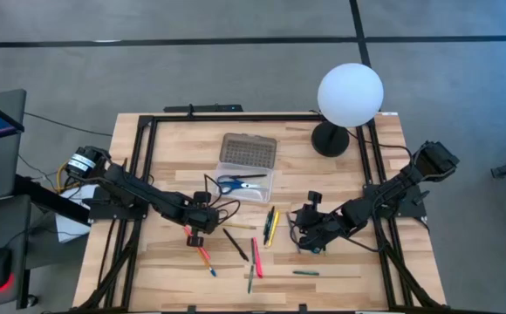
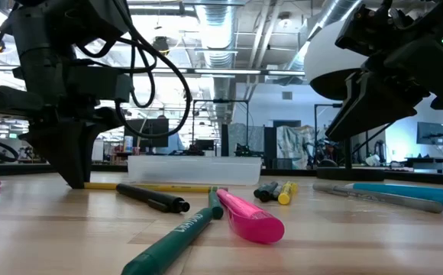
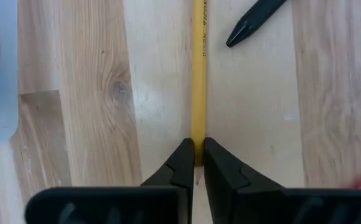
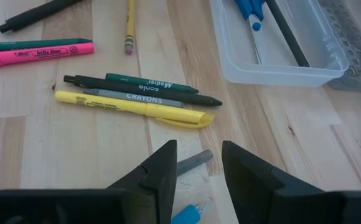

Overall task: Pick & place school supplies into a supply box
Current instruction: Put the yellow pencil into the gray supply box

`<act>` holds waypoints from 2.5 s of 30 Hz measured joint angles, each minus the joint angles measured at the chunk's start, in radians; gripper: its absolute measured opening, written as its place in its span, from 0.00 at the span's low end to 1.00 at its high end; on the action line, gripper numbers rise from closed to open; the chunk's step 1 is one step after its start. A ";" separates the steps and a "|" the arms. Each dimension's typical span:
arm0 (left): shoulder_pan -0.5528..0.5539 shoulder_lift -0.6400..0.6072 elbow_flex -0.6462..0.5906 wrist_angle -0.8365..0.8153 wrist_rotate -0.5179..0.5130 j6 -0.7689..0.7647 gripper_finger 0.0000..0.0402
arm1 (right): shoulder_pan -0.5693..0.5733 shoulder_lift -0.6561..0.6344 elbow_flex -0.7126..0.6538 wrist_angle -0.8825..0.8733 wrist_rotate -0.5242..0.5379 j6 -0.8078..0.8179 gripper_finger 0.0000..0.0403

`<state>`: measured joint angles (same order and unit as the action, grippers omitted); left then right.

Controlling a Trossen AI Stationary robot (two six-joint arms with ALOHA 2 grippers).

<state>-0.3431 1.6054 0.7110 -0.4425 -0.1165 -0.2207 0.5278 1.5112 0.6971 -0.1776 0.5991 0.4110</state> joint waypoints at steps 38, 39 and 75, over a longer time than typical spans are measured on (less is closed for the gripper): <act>-0.131 -0.116 -0.005 -0.134 -0.051 -0.159 0.28 | 0.000 0.000 0.000 0.004 0.000 -0.001 0.30; -0.132 -0.116 -0.004 -0.132 -0.080 -0.165 0.28 | 0.000 0.000 0.000 0.008 0.000 -0.001 0.30; -0.075 0.047 0.019 0.261 -0.204 0.134 0.28 | 0.002 0.000 0.000 0.290 -0.087 -0.228 0.30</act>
<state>-0.4183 1.6526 0.7296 -0.1819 -0.3207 -0.0863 0.5301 1.5112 0.6971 0.1123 0.5117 0.1833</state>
